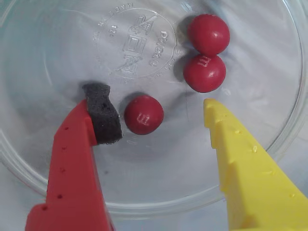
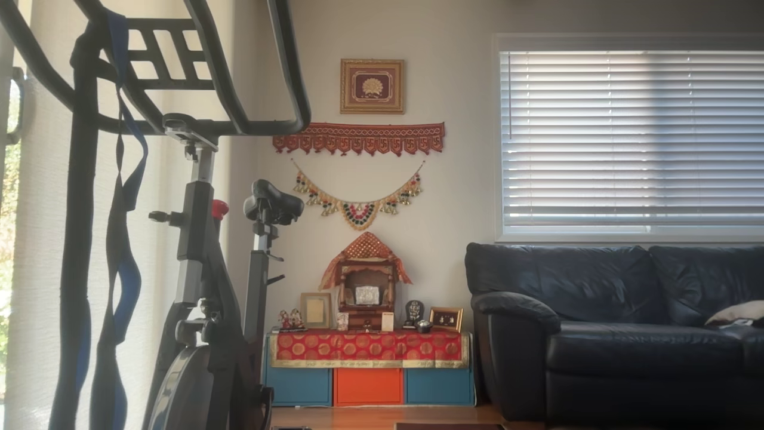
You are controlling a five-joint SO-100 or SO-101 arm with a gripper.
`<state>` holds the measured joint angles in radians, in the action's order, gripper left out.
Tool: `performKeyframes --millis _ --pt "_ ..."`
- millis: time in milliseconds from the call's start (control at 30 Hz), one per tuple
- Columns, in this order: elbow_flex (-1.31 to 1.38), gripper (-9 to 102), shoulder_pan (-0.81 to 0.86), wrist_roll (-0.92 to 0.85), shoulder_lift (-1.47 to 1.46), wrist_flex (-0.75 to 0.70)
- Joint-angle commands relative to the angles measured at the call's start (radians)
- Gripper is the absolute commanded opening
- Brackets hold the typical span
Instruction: Sort medicines into box.
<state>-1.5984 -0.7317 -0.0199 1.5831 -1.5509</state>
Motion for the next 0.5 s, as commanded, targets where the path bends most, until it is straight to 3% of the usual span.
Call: performKeyframes --millis 0,467 --pt "0.041 34 -0.041 -0.005 0.032 -0.038" --pt "0.054 34 -0.097 0.011 0.058 -0.043"
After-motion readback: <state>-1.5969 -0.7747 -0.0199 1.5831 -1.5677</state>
